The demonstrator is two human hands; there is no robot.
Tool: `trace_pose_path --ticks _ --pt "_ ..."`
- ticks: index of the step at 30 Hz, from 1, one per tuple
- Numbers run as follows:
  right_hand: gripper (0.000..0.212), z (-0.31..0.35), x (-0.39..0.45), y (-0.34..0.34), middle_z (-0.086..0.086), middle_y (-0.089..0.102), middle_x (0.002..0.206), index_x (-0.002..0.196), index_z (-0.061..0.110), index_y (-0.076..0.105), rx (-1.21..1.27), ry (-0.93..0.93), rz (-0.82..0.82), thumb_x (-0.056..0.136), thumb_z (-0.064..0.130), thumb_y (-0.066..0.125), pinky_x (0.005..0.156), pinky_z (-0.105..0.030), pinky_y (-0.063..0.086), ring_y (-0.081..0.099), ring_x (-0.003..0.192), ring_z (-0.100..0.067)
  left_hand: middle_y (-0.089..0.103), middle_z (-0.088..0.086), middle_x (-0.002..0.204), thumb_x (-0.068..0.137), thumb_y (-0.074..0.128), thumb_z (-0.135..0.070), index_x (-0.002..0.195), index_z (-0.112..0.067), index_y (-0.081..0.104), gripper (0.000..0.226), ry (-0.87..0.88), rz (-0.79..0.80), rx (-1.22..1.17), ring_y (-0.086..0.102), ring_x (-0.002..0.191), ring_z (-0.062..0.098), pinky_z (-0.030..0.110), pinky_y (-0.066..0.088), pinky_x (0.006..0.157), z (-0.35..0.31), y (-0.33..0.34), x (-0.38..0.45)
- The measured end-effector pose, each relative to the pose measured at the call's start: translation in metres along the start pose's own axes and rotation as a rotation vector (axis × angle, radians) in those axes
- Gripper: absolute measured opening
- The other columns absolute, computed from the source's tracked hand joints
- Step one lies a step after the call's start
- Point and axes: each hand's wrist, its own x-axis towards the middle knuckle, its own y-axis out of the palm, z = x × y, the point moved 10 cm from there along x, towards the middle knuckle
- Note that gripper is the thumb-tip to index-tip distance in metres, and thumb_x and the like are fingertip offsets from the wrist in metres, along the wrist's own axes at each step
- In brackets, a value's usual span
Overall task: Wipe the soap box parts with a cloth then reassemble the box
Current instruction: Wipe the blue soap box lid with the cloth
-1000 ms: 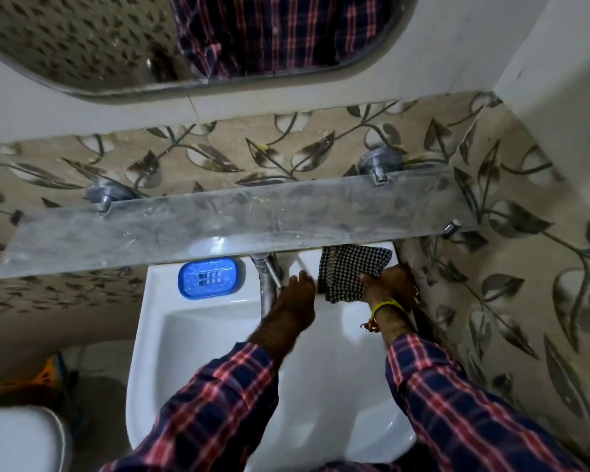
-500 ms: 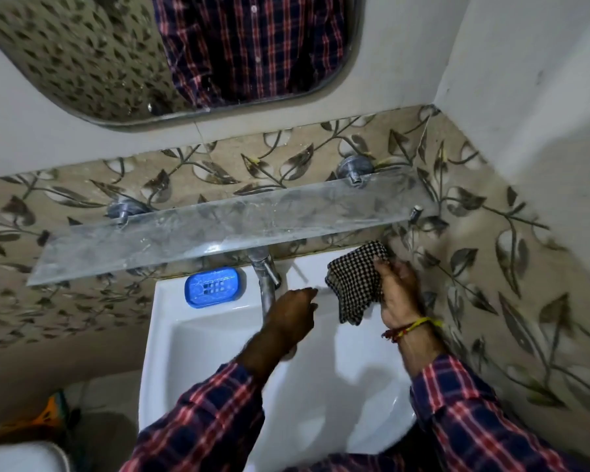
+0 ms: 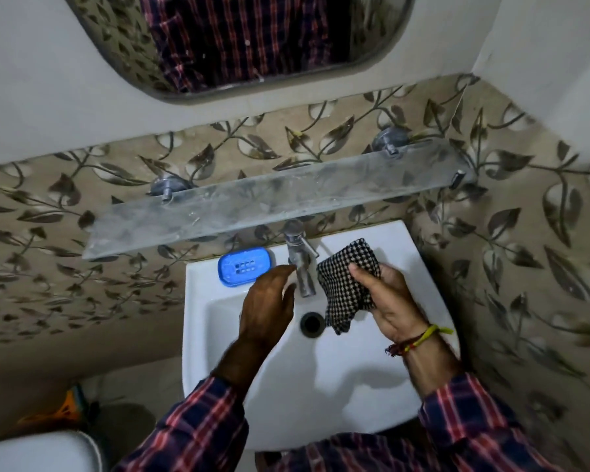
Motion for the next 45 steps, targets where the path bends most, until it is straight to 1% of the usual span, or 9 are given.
trace_pose_path --ticks 4,10,14,19,21,28,35,40,45 --pt "0.02 -0.003 -0.018 0.024 -0.019 0.07 0.111 0.116 -0.001 0.062 -0.025 -0.075 -0.048 0.101 0.008 0.051 0.088 -0.048 0.057 0.068 0.102 -0.031 0.064 0.015 0.134 0.088 0.072 -0.004 0.133 -0.004 0.061 0.046 -0.073 -0.074 -0.061 0.059 0.124 0.033 0.038 0.041 0.108 0.05 -0.025 -0.015" --pt "0.038 -0.03 -0.044 0.046 -0.026 0.07 0.114 0.121 -0.01 0.057 0.175 -0.052 -0.145 0.097 0.021 0.056 0.076 -0.05 0.062 0.069 0.103 -0.041 0.056 0.008 0.145 0.09 0.074 -0.022 0.143 -0.01 0.052 0.059 -0.255 -0.036 -0.218 0.048 0.134 0.024 0.019 0.027 0.11 0.14 -0.05 -0.037" --pt "0.026 -0.043 -0.054 0.071 -0.025 0.075 0.098 0.111 -0.003 0.059 0.228 0.021 -0.107 0.097 0.019 0.059 0.064 -0.048 0.061 0.074 0.086 -0.04 0.047 0.004 0.152 0.081 0.083 -0.035 0.15 -0.016 0.042 0.082 -0.352 0.014 -0.304 0.042 0.14 0.019 0.024 0.027 0.112 0.187 -0.048 -0.029" --pt "0.064 -0.056 -0.054 0.093 -0.035 0.055 0.134 0.134 -0.012 0.049 0.278 0.133 -0.149 0.088 0.03 0.064 0.108 -0.061 0.042 0.054 0.127 -0.048 0.045 -0.012 0.145 0.064 0.093 -0.041 0.148 -0.021 0.041 0.101 -0.329 0.135 -0.424 0.041 0.131 0.003 0.008 0.027 0.103 0.205 -0.028 0.003" --pt "0.066 -0.063 -0.051 0.1 -0.034 0.052 0.139 0.137 -0.01 0.049 0.278 0.189 -0.11 0.087 0.03 0.064 0.114 -0.06 0.036 0.049 0.132 -0.047 0.047 -0.013 0.141 0.058 0.097 -0.037 0.149 -0.022 0.04 0.108 -0.307 0.199 -0.457 0.043 0.13 0.002 0.003 0.028 0.1 0.204 -0.018 0.016" --pt "0.04 -0.076 -0.048 0.09 -0.028 0.07 0.116 0.115 -0.009 0.066 0.222 0.307 -0.123 0.079 0.01 0.066 0.089 -0.048 0.055 0.072 0.095 -0.036 0.065 0.001 0.133 0.055 0.098 -0.035 0.143 -0.019 0.052 0.1 -0.266 0.218 -0.405 0.06 0.123 0.019 0.041 0.048 0.104 0.206 -0.003 0.034" --pt "0.038 -0.08 -0.046 0.082 -0.028 0.071 0.111 0.12 -0.009 0.063 0.26 0.369 -0.073 0.085 0.006 0.066 0.072 -0.042 0.063 0.074 0.092 -0.036 0.068 -0.01 0.123 0.052 0.098 -0.04 0.126 -0.028 0.062 0.083 -0.256 0.07 -0.43 0.063 0.116 0.01 0.04 0.052 0.1 0.2 -0.016 0.035" --pt "0.038 -0.07 -0.039 0.084 -0.03 0.07 0.112 0.123 -0.008 0.06 0.267 0.364 -0.002 0.087 0.001 0.062 0.072 -0.043 0.062 0.074 0.093 -0.038 0.062 -0.021 0.124 0.057 0.093 -0.045 0.123 -0.032 0.055 0.077 -0.199 0.014 -0.447 0.054 0.117 -0.007 0.006 0.037 0.094 0.172 -0.037 0.031" --pt "0.032 -0.051 -0.035 0.074 -0.031 0.069 0.101 0.12 -0.016 0.055 0.224 0.284 0.019 0.091 -0.002 0.058 0.069 -0.044 0.062 0.073 0.084 -0.038 0.057 -0.008 0.127 0.062 0.092 -0.023 0.128 -0.019 0.055 0.076 -0.082 -0.054 -0.48 0.053 0.122 0.011 0.026 0.042 0.104 0.125 -0.058 0.015"
